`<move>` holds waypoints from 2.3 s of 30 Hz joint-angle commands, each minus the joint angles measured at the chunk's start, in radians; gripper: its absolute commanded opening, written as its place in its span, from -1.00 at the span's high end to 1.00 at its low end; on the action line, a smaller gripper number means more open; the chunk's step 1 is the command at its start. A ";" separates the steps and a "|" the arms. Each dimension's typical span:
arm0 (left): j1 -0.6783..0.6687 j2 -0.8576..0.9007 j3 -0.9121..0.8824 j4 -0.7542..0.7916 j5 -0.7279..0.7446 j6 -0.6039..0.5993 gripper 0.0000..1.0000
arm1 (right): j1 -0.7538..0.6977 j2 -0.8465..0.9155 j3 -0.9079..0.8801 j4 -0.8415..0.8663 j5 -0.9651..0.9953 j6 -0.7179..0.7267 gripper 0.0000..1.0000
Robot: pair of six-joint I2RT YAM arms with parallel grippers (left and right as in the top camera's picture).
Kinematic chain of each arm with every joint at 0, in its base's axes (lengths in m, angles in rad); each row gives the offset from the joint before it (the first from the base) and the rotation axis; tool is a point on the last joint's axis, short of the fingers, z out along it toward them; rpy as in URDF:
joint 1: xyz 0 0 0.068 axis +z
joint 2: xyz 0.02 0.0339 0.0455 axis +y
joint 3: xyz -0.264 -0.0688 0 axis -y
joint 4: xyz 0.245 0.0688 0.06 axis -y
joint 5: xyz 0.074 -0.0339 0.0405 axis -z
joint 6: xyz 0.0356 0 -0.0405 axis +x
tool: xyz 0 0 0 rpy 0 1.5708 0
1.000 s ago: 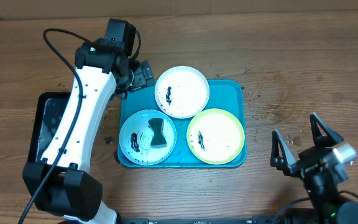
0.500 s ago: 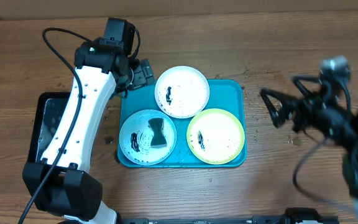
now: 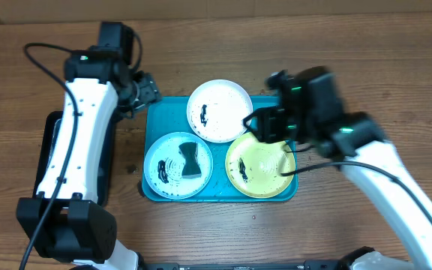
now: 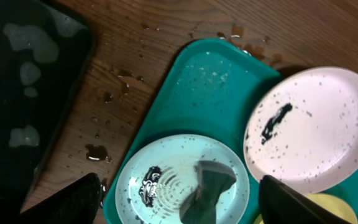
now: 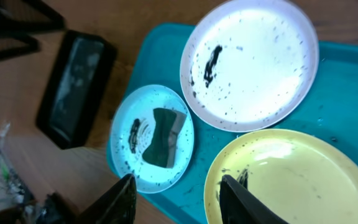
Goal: Clean dirty plates on tray and stack at the side
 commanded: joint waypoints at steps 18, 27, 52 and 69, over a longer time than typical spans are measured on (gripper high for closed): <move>0.015 -0.009 0.010 -0.011 0.024 -0.009 -0.88 | 0.255 0.366 0.010 0.259 0.212 0.145 0.30; 0.007 -0.009 -0.021 -0.040 0.032 -0.009 -0.33 | 0.255 0.372 -0.028 0.276 0.256 0.145 0.15; -0.076 -0.008 -0.200 0.059 0.090 0.037 -0.38 | 0.284 0.500 -0.029 0.264 0.193 0.235 0.36; -0.090 -0.008 -0.341 0.135 0.227 0.042 -0.29 | 0.284 0.511 -0.029 0.280 0.192 0.235 0.56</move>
